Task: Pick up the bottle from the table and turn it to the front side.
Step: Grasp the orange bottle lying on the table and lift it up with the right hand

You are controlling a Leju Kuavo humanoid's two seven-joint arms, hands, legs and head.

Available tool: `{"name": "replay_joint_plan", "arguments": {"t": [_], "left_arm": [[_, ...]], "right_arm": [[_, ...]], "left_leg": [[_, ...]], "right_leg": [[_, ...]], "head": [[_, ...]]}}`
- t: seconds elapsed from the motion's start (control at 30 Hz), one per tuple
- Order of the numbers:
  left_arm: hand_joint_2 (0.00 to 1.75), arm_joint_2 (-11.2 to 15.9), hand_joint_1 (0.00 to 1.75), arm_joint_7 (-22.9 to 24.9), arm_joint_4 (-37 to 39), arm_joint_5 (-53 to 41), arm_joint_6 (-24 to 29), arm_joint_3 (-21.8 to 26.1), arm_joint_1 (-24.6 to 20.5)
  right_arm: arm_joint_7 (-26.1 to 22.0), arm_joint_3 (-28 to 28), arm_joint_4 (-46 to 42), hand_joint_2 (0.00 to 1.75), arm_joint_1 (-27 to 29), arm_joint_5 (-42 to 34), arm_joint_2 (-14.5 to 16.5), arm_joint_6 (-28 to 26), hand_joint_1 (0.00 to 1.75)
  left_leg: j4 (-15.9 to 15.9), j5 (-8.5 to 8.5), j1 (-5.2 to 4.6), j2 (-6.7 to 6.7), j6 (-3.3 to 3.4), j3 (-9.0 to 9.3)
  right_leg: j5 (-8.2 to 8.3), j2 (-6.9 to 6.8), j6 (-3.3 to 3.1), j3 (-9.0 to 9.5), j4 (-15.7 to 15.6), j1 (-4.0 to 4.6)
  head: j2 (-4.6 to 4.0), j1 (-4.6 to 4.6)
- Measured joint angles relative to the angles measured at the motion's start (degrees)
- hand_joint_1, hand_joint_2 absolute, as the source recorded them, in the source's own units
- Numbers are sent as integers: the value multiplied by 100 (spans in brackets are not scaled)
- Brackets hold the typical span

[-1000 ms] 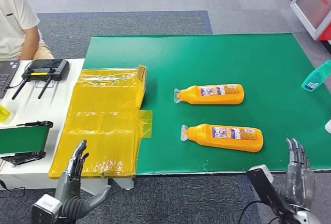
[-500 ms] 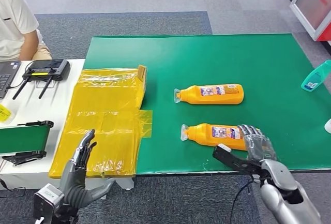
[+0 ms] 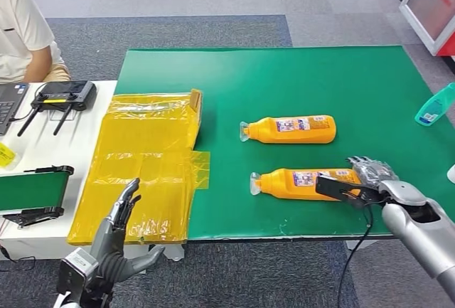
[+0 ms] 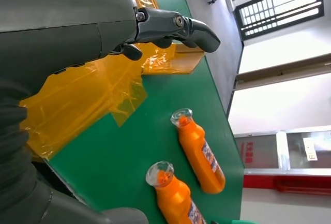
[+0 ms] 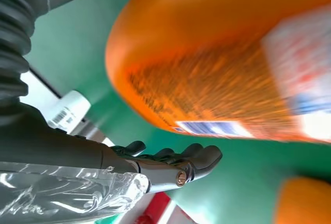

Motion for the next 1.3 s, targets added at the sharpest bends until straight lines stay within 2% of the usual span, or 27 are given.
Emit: {"name": "replay_joint_plan", "arguments": {"t": [0.13,0.3,0.7,1.3], "left_arm": [[175,43,0,-11,34,68,26,-80,11],[175,77,0,-11,72,135,21,-115,6],[175,99,0,73,283,317,-161,-158,-96],[175,80,0,96,685,376,-327,-282,-252]], "right_arm": [[27,117,69,175,21,-84,-221,-43,0],[43,226,103,175,72,-152,-321,-79,0],[1,374,166,175,30,-354,-343,-73,0],[14,759,297,175,-588,-349,-267,-24,0]], "left_leg": [[0,-4,0,0,0,0],[0,-3,0,1,-1,0],[0,-2,-1,1,-2,-1],[0,0,-1,1,0,-4]], "right_leg": [[0,0,0,-1,-4,0],[0,2,0,-2,-4,0],[1,2,0,-1,-4,-1],[1,1,1,0,-3,0]], "head": [[0,0],[0,-1],[0,0],[0,0]]}}
